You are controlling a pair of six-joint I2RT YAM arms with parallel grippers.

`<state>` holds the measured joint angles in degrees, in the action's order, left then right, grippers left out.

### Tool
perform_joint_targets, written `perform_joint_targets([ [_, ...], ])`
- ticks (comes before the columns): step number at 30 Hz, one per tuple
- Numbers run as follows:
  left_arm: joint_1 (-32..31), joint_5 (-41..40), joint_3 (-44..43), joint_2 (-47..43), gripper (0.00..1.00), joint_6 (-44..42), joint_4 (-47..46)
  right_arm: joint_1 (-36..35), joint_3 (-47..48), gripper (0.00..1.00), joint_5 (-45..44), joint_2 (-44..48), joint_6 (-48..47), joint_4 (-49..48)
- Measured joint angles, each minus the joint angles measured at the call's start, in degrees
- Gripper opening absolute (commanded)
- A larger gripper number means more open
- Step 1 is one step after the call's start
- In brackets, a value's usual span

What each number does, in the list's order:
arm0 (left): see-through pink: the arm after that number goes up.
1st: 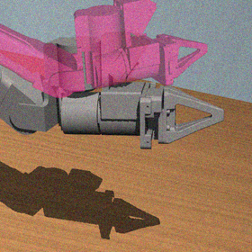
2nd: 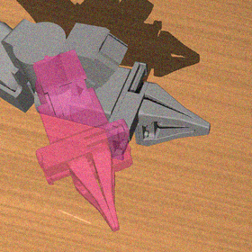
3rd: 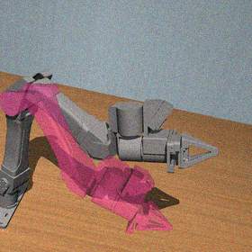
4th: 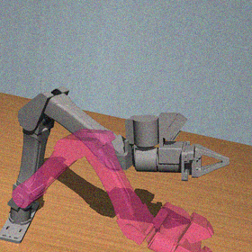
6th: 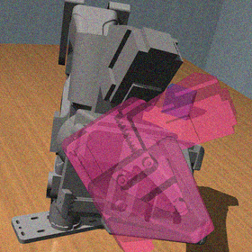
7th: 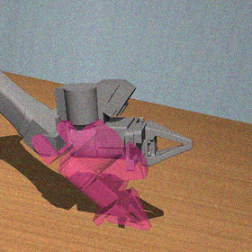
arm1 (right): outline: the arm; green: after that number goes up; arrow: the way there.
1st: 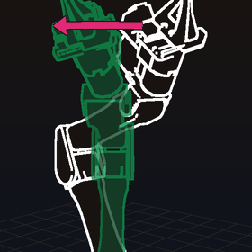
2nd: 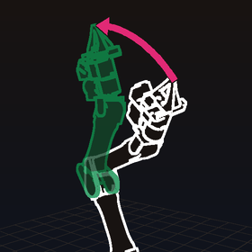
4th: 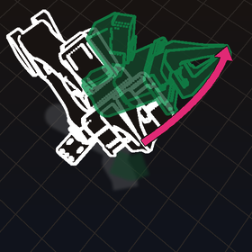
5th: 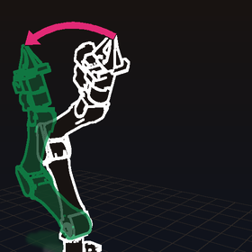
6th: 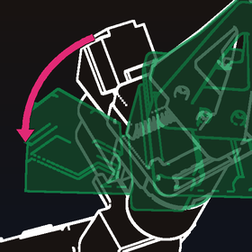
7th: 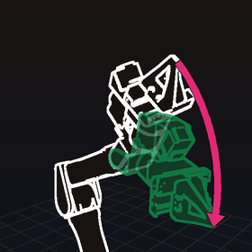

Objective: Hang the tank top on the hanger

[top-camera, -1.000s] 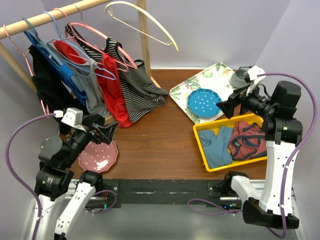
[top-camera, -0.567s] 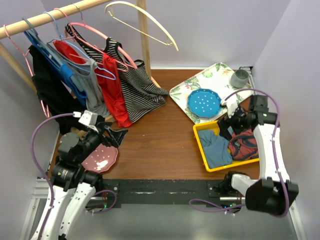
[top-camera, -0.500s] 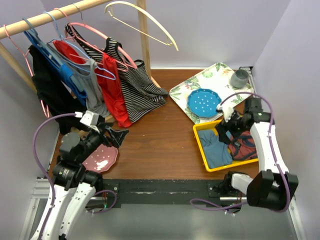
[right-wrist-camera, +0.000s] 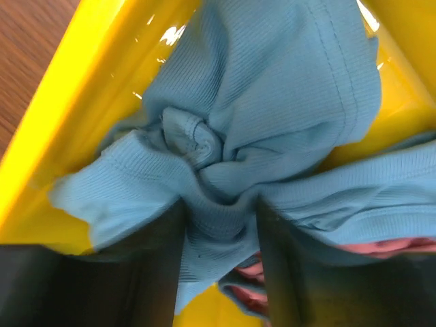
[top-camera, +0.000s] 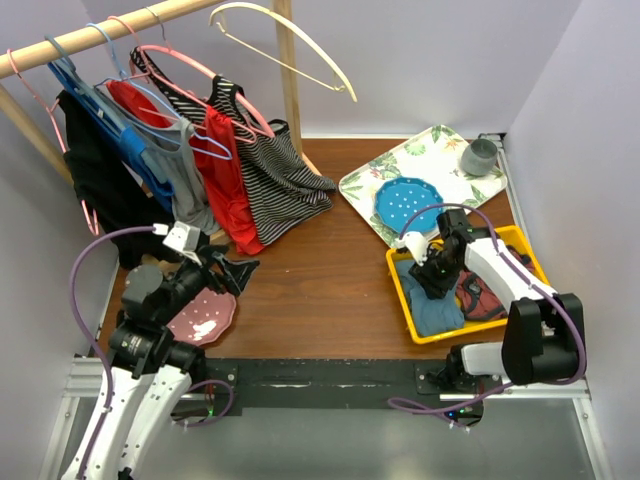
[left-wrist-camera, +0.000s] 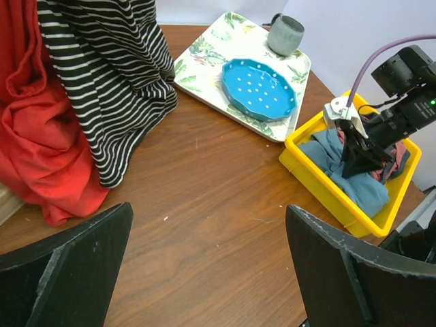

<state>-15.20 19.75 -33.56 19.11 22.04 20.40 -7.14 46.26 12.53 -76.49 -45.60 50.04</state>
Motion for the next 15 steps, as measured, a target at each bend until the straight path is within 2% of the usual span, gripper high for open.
perform_joint_targets([
  [2, 0.0, 0.28, 0.11, 0.33, 1.0, 0.11, -0.15, -0.02, 0.0, 0.0, 0.13, 0.15, -0.09, 0.11],
  [8, 0.0, 0.9, -0.63, 1.38, 1.0, 0.76, 0.72, -0.07, 4.22, 0.0, 0.44, 6.19, -1.92, 6.71],
  [15, 0.0, 0.59, -8.96, 3.15, 1.0, -0.66, 2.36, -0.11, 29.55, 0.0, 5.18, 10.51, -2.14, 14.82],
])
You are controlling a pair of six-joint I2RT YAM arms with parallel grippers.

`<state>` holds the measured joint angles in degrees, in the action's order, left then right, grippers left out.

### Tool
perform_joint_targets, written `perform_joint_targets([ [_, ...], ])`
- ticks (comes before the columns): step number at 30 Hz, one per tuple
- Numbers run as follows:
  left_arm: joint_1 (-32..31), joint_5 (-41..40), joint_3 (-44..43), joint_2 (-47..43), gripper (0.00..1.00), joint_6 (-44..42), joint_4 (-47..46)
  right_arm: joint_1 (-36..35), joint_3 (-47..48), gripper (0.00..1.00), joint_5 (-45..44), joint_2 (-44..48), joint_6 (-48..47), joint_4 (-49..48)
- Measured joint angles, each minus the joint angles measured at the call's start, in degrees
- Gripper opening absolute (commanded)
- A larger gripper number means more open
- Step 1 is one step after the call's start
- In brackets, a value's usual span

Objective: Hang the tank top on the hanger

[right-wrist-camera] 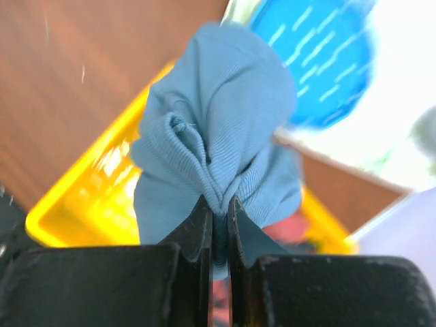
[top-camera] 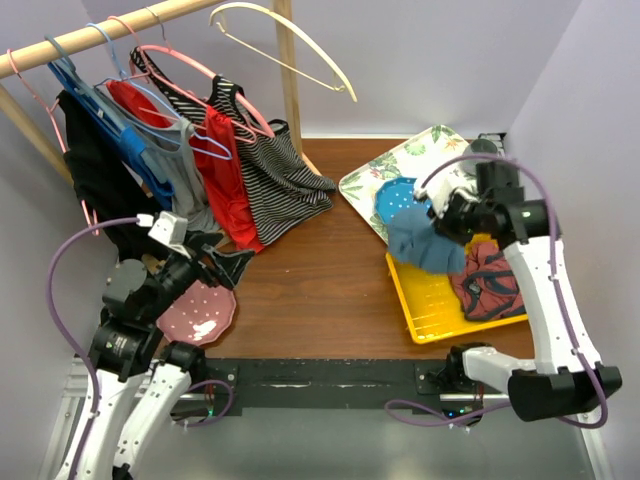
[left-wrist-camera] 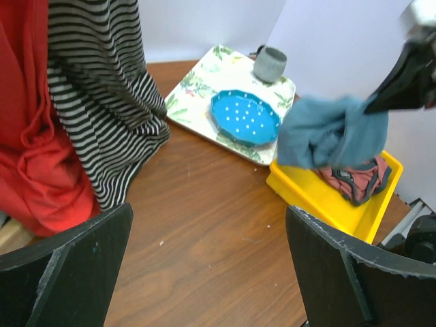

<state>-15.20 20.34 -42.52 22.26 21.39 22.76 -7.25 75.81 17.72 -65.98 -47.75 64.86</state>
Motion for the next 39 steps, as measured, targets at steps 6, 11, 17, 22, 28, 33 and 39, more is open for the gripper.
perform_joint_targets([
  [6, 0.0, -0.15, -3.15, 2.45, 1.0, -0.13, -0.02, -1.01, 21.44, 0.0, 10.43, -3.32, 1.18, 2.27],
  [11, 0.0, -1.01, -3.23, 3.85, 1.0, 0.07, 0.0, -11.39, 28.44, 0.0, 17.88, -8.5, 5.22, -0.17],
  [17, 0.0, -1.95, -3.23, 3.8, 1.0, 0.57, 0.04, -26.99, 14.25, 0.42, 17.33, -12.98, 6.6, -7.48],
  [22, 0.0, -2.29, -1.9, 2.45, 1.0, 0.63, 0.46, -34.01, -0.72, 0.55, 13.77, -15.69, 2.43, -10.05],
  [28, -0.07, -1.62, 3.23, 3.61, 0.99, 2.95, 0.42, -35.32, -9.73, 0.67, 9.46, -14.58, 0.7, -12.61],
  [33, -0.2, 2.21, 8.87, 9.64, 0.92, 7.26, -2.62, -34.77, -9.86, 0.69, 6.78, -15.5, 7.5, -20.02],
  [39, -4.31, 2.69, 16.35, 18.05, 0.9, 12.41, -5.4, -34.75, -6.71, 0.68, 3.69, -27.3, 25.11, -31.1],
])
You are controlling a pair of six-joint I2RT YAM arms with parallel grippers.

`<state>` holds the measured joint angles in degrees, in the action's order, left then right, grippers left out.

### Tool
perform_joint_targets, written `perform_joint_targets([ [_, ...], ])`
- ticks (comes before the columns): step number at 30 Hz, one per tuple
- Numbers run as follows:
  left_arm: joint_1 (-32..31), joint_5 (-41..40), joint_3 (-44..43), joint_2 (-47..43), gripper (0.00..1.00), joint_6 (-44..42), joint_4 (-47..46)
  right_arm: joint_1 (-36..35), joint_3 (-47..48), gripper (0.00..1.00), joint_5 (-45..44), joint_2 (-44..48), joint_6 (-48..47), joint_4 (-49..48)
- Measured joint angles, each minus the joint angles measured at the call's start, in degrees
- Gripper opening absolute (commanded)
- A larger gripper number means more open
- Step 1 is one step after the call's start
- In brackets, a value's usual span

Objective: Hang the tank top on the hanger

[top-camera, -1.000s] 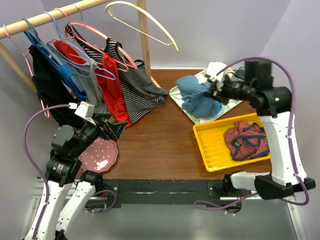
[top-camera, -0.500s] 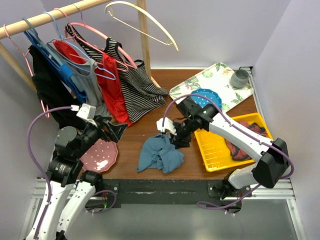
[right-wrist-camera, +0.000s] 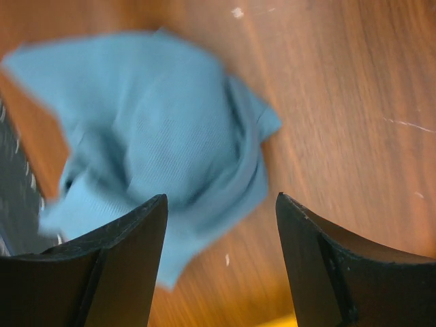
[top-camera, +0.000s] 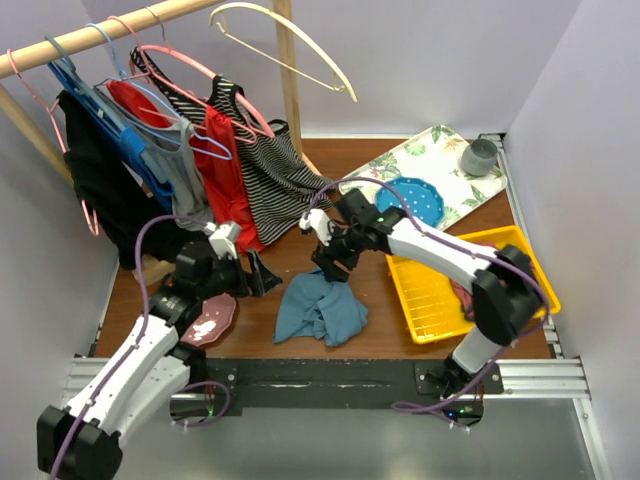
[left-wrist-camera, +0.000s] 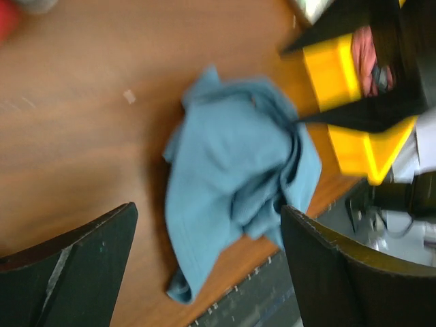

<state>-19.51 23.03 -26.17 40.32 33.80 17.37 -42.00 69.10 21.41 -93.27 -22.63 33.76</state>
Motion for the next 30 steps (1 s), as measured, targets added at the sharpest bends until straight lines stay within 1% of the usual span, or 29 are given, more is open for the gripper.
perform_joint_targets([
  [3, -5.55, -1.79, 2.93, 1.79, 0.87, 2.73, -1.53, -0.24, 1.68, 0.66, -1.57, -5.95, 5.46, -2.58],
  [5, -8.0, -2.99, 4.66, 3.89, 0.86, 4.2, -3.58, -0.5, 1.9, 0.63, -3.17, -8.33, 7.65, -3.28],
  [6, -8.72, -3.61, 5.25, 5.25, 0.84, 4.76, -4.59, -0.63, 1.92, 0.6, -4.02, -8.94, 8.24, -3.41],
  [7, -9.31, -4.31, 5.62, 7.1, 0.83, 5.07, -5.35, -0.74, 1.92, 0.52, -5.03, -9.57, 8.94, -3.45],
  [9, -10.36, -5.75, 6.05, 11.78, 0.81, 5.66, -7.13, -0.83, 1.92, 0.44, -5.92, -9.75, 9.7, -3.48],
  [10, -10.95, -6.36, 6.12, 14.34, 0.79, 5.86, -7.98, -0.85, 1.9, 0.3, -5.97, -9.68, 9.88, -3.65],
  [11, -11.41, -6.91, 6.12, 16.15, 0.75, 5.95, -8.72, -0.87, 1.92, 0.24, -5.95, -9.64, 10.05, -3.82],
  [12, -11.93, -7.28, 6.12, 18.03, 0.73, 6.03, -9.62, -0.87, 1.92, 0.19, -5.92, -9.64, 10.05, -3.85],
  [13, -12.59, -7.58, 6.12, 19.91, 0.69, 6.1, -10.71, -0.87, 1.92, 0.11, -5.9, -9.64, 10.05, -3.8],
  [16, -13.97, -7.23, 5.99, 23.63, 0.41, 6.32, -15.61, -0.87, 1.95, 0.0, -5.9, -9.53, 10.03, -3.54],
  [17, -14.27, -6.78, 5.99, 24.9, 0.22, 6.21, -16.92, -0.87, 1.97, 0.0, -5.9, -9.42, 9.86, -3.37],
  [19, -14.6, -5.6, 6.1, 26.8, 0.06, 6.38, -18.58, -0.87, 2.05, 0.0, -5.92, -8.83, 9.64, -2.93],
  [20, -14.69, -5.22, 6.23, 27.08, 0.0, 6.23, -19.02, -0.87, 2.05, 0.0, -5.95, -8.2, 9.49, -2.69],
  [22, -14.75, -5.14, 6.29, 26.4, 0.0, 6.19, -18.99, -0.85, 2.19, 0.0, -6.75, -6.29, 8.79, -1.62],
  [25, -14.75, -6.67, 6.23, 21.88, 0.0, 5.88, -16.61, -0.61, 3.54, 0.0, -8.55, -2.73, 7.06, 0.28],
  [28, -14.67, -10.93, 4.83, 13.75, 0.0, 5.51, -10.03, 1.01, 7.5, 0.0, -8.76, 1.7, 4.92, 2.51],
  [30, -14.36, -14.16, 2.6, 8.9, 0.0, 5.07, -5.46, 3.58, 10.21, 0.0, -8.72, 3.82, 3.87, 3.1],
])
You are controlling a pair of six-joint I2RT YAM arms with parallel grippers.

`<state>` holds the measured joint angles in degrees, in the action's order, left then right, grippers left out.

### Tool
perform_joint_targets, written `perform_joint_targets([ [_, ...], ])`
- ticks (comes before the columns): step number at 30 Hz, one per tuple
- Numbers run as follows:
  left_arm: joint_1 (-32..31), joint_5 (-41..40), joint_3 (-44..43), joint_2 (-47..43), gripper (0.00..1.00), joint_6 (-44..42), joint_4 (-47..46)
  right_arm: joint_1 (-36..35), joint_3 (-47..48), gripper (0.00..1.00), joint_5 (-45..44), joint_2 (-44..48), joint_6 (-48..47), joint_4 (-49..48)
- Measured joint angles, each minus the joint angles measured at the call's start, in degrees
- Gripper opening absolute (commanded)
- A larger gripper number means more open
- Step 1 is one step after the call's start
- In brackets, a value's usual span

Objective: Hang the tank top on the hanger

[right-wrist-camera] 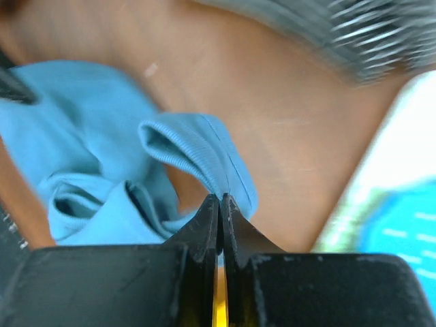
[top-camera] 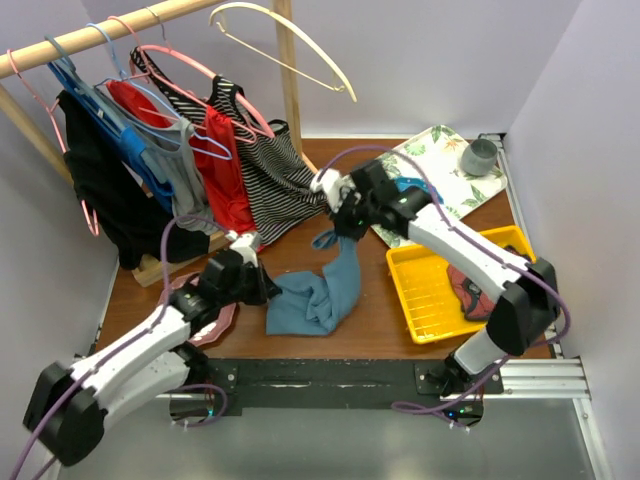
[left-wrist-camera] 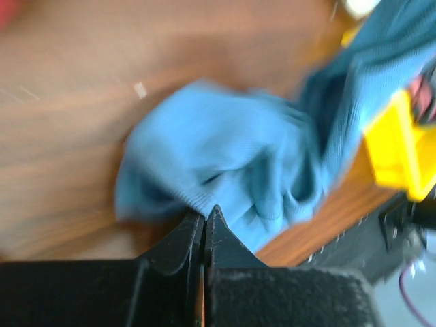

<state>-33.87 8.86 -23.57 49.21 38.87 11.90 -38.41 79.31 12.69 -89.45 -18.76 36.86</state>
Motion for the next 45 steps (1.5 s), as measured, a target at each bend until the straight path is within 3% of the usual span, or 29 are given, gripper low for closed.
perform_joint_targets([
  [5, 1.77, -8.37, -8.22, -9.73, 0.0, -1.51, 10.34, 6.71, 7.72, 0.0, 0.02, 6.25, -2.62, 0.5],
  [9, 2.4, -12.28, -12.96, -13.66, 0.0, -2.49, 15.69, 8.22, 12.35, 0.0, 0.92, 10.54, -3.96, 0.98],
  [12, 2.4, -11.82, -13.88, -14.08, 0.2, -2.73, 17.88, 8.33, 13.55, 0.0, 4.98, 12.94, -5.88, 1.9],
  [13, 2.4, -11.19, -13.88, -13.79, 0.37, -3.02, 18.62, 8.35, 13.25, 0.0, 6.84, 13.44, -6.78, 2.49],
  [16, 2.43, -7.34, -13.2, -12.39, 0.65, -3.87, 20.0, 8.37, 8.26, 0.0, 13.94, 14.88, -11.78, 4.11],
  [20, 2.43, -2.78, -12.13, -11.72, 0.82, -4.57, 21.22, 8.33, -3.1, 0.0, 18.45, 13.18, -19.26, 9.7],
  [27, 2.4, 1.84, -12.09, -9.7, 0.84, -5.6, 16.76, 8.48, -16.72, 0.0, 16.59, 11.98, -24.9, 14.58],
  [35, 0.2, 5.73, -11.69, 11.67, 0.8, -4.92, -0.48, 8.59, -17.38, 0.0, 15.32, 17.42, -24.9, 12.46],
  [45, -9.22, -1.16, -20.33, 31.15, 0.69, -5.07, -5.55, 10.38, -17.97, 0.0, 15.37, 16.76, -24.13, 11.47],
])
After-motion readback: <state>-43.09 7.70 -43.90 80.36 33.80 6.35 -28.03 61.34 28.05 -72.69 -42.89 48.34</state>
